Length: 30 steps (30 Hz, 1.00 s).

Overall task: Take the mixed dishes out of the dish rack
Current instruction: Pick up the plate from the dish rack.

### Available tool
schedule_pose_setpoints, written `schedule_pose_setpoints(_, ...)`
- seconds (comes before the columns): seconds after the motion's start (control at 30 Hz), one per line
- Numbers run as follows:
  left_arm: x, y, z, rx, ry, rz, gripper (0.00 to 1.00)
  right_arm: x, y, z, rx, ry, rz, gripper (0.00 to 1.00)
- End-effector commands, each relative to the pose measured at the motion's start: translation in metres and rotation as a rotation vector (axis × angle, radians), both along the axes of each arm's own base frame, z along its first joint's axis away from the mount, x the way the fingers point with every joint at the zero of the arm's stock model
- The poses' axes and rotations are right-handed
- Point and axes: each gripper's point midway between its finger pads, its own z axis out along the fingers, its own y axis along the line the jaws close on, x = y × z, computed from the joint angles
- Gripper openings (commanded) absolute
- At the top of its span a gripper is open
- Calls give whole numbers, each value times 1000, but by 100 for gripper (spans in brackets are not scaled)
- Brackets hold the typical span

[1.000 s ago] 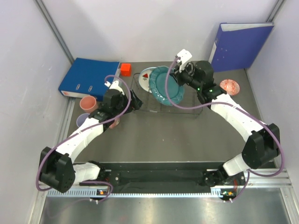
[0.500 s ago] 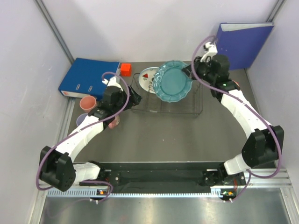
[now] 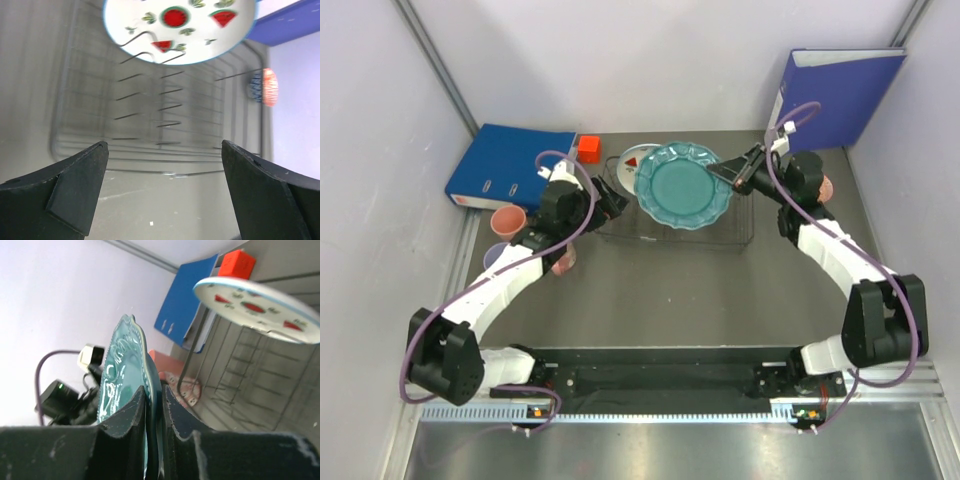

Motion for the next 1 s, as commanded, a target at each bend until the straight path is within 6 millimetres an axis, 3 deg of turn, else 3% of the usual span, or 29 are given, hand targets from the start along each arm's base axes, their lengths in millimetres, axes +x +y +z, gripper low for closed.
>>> schedule_pose_setpoints(0.0,8,-14,51,-143,-143,-75,99,-62,-2,99,130,-278,80,0)
schedule_pose_setpoints(0.03,6,-16,54,-155,-156,-91,99,-73,-5,105,128,-304,77,0)
schedule_pose_setpoints(0.07,5,-16,59,-166,-181,-95,99,-73,-9,93,112,-262,57,0)
schedule_pose_setpoints(0.2,1,-13,64,-170,-201,-86,99,-82,-26,85,46,-264,-39,0)
schedule_pose_setpoints(0.43,-4,-16,52,-187,-172,-108,95,-94,-55,59,21,-212,-157,0)
schedule_pose_setpoints(0.63,-4,-17,47,-187,-154,-105,94,-78,-92,30,-22,-105,-343,0)
schedule_pose_setpoints(0.7,-3,-19,40,-192,-133,-106,93,-68,-117,20,-1,-58,-455,0)
schedule_pose_setpoints(0.83,-1,-22,29,-203,-85,-104,90,-64,-157,8,-19,-27,-645,0)
schedule_pose_setpoints(0.97,1,-28,34,-232,-85,-125,89,-65,-164,-1,-71,-10,-666,0)
